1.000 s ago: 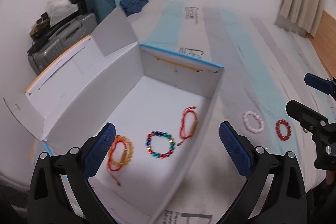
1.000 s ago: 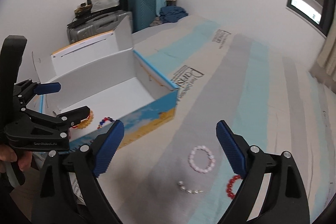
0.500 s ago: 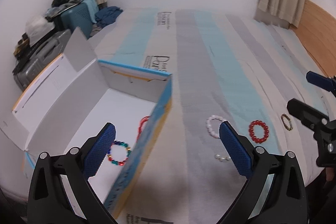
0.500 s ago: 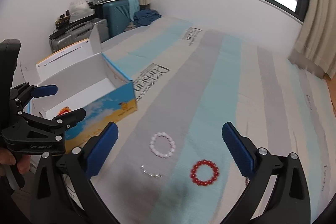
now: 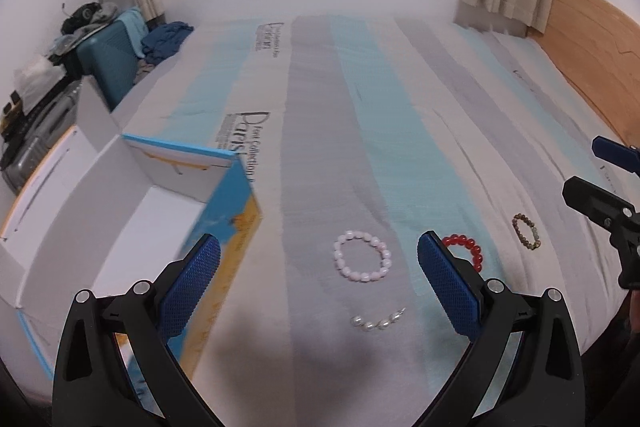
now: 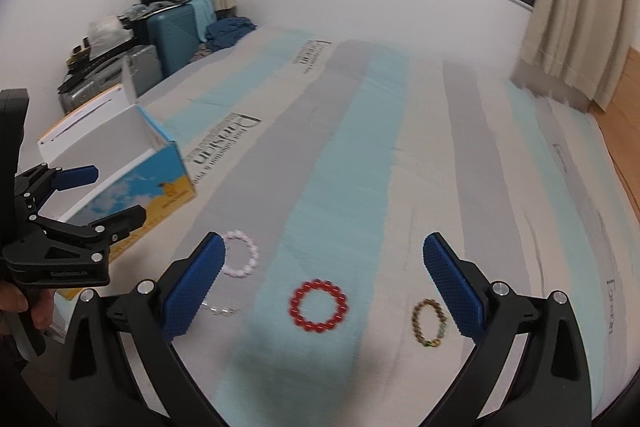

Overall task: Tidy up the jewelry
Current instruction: 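Move both tools back over the remaining bracelets on the bed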

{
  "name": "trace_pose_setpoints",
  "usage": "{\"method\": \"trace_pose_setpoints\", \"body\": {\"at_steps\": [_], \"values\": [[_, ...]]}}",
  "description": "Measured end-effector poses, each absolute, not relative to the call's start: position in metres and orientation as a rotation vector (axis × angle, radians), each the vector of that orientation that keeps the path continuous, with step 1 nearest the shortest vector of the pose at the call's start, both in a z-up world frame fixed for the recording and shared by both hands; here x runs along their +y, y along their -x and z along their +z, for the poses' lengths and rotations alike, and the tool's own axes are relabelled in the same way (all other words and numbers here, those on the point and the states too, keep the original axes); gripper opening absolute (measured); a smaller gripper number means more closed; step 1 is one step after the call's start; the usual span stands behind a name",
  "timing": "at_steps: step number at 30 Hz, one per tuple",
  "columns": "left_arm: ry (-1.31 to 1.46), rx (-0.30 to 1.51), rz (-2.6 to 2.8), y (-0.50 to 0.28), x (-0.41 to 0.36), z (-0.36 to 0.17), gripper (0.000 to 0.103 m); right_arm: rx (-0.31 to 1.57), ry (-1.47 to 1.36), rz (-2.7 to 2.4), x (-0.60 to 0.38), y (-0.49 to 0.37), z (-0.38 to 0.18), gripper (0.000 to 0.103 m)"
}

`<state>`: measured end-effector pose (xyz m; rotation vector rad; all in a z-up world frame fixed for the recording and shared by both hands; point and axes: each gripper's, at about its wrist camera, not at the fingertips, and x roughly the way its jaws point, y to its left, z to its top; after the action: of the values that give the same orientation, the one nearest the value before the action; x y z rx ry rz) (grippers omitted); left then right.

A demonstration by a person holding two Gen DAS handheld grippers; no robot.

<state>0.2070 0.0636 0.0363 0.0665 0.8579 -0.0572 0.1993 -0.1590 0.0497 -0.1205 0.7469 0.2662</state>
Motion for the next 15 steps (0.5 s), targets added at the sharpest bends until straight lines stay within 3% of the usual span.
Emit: {"method": "trace_pose_setpoints", "body": {"at_steps": [15], "values": [[-0.084,0.950,-0.121,-0.255,0.031,-0.039,0.097,0.891,0.075,0.162,-0.227,-0.241,-0.035,0.095]]}}
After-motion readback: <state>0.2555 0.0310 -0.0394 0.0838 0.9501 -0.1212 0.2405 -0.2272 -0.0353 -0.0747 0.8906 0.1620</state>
